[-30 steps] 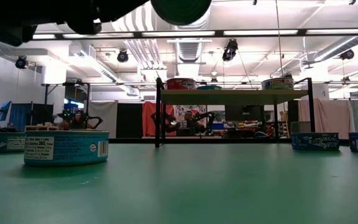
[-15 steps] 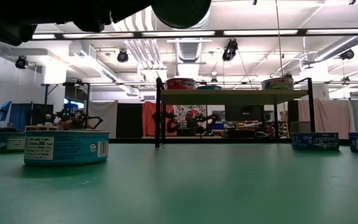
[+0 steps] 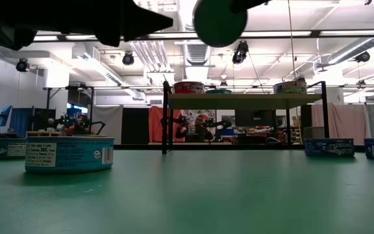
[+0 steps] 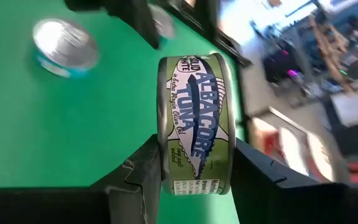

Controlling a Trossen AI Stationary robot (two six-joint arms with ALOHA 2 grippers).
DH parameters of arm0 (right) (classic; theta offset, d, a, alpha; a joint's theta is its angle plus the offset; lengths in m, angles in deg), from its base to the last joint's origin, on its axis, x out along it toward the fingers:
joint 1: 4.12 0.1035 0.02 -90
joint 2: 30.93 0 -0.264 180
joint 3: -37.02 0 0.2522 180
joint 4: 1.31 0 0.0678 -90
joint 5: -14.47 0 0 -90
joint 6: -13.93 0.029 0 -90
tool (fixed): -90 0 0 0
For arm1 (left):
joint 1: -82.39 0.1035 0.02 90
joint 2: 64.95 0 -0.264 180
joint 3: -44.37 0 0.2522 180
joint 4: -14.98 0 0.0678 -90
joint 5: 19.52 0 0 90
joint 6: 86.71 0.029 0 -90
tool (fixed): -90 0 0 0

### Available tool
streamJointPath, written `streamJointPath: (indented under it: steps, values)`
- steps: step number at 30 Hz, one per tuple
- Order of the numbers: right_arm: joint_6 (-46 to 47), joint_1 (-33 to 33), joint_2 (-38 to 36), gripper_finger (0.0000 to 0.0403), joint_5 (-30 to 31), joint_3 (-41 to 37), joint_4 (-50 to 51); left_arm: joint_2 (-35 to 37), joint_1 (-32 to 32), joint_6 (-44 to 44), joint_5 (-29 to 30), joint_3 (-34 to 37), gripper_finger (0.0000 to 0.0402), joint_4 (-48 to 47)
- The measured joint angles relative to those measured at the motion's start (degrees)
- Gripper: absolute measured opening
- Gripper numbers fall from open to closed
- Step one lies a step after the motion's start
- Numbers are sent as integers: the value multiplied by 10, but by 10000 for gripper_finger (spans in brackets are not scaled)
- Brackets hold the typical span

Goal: Stack canned seafood by type on shelf
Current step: Put the green tuna can on the shelf

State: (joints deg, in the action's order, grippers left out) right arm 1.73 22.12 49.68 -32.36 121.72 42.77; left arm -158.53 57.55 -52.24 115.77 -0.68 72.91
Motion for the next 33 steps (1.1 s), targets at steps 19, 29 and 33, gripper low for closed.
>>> streamJointPath:
  steps: [19,29,33]
  values:
    - [-77,-150,-116,137,25,13,98,0,0,-20,113,1,229,-34]
    - [-155,-290,-123,137,-108,-10,95,0,0,-14,114,1,229,-37]
    - [-175,-314,-112,137,-117,-12,91,0,0,-14,114,1,229,-37]
